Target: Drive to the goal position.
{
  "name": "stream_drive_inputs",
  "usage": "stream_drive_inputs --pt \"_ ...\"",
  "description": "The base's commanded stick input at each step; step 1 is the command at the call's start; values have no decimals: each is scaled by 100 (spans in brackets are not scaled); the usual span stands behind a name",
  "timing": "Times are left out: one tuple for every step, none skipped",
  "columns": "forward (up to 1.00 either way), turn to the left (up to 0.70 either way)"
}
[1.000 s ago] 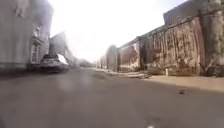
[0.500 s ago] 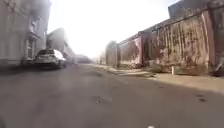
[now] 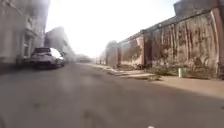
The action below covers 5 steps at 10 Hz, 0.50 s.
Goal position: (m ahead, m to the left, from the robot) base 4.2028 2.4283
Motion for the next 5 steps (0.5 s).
stream_drive_inputs --pt "100 27" --pt "100 27" --pt "100 27" --pt "100 27" --pt "100 27"
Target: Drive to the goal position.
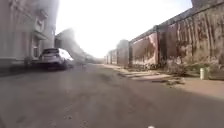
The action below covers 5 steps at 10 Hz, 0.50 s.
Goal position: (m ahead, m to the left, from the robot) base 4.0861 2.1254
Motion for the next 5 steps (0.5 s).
stream_drive_inputs --pt "100 27" --pt "100 27" --pt "100 27" --pt "100 27" --pt "100 6"
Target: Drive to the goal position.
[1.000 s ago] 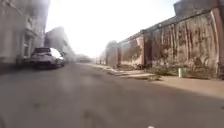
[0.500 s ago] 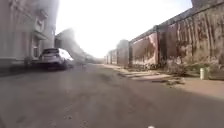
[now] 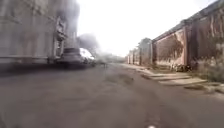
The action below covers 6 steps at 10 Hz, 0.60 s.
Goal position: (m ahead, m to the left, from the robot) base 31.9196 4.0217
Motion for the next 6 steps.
stream_drive_inputs --pt "100 0" --pt "100 0" --pt "100 0" --pt "100 0" --pt "100 0" --pt "100 0"
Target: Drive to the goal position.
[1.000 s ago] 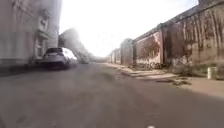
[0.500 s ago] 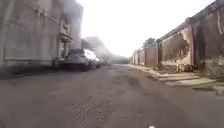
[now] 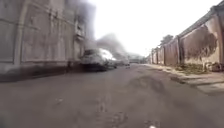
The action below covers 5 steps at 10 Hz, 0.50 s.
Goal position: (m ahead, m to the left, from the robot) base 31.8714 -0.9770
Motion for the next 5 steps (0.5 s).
stream_drive_inputs --pt "100 0" --pt "100 0" --pt "100 0" --pt "100 0" --pt "100 -12"
